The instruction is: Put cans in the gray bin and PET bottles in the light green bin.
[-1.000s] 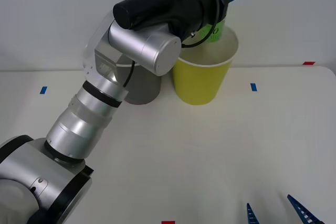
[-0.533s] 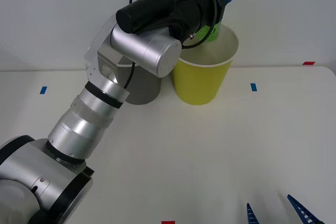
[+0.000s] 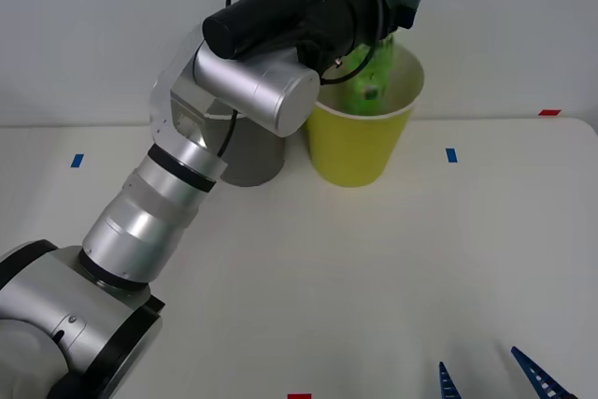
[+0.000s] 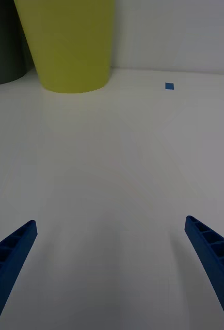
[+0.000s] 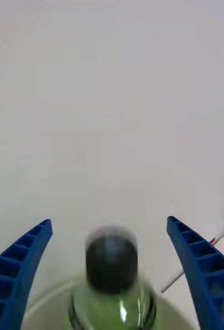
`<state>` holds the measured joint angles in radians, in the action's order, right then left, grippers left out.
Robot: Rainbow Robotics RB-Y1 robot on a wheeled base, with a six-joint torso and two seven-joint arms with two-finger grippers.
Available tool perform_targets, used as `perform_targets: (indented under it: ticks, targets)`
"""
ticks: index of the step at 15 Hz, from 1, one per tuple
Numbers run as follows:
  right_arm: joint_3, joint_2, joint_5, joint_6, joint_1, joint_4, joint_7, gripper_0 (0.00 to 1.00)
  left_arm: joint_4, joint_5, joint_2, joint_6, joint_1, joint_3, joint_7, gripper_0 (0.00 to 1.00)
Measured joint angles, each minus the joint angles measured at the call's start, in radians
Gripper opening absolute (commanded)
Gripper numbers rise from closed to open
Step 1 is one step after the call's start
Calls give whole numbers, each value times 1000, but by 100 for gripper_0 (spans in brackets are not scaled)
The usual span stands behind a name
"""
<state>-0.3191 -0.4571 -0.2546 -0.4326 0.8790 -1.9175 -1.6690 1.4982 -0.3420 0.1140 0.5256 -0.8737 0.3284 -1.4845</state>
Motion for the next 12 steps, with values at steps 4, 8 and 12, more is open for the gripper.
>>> perform_targets:
  ticks: [4,8,12]
  targets:
    - [0,0,0,0,0,0,0,100,93,-22,69,4,42,0,3,100]
    - [0,0,0,0,0,0,0,100,325,-41,165,7,249,0,-2,100]
    - [0,0,0,0,0,0,0,100,544,-45,255,8,464,-12,-2,100]
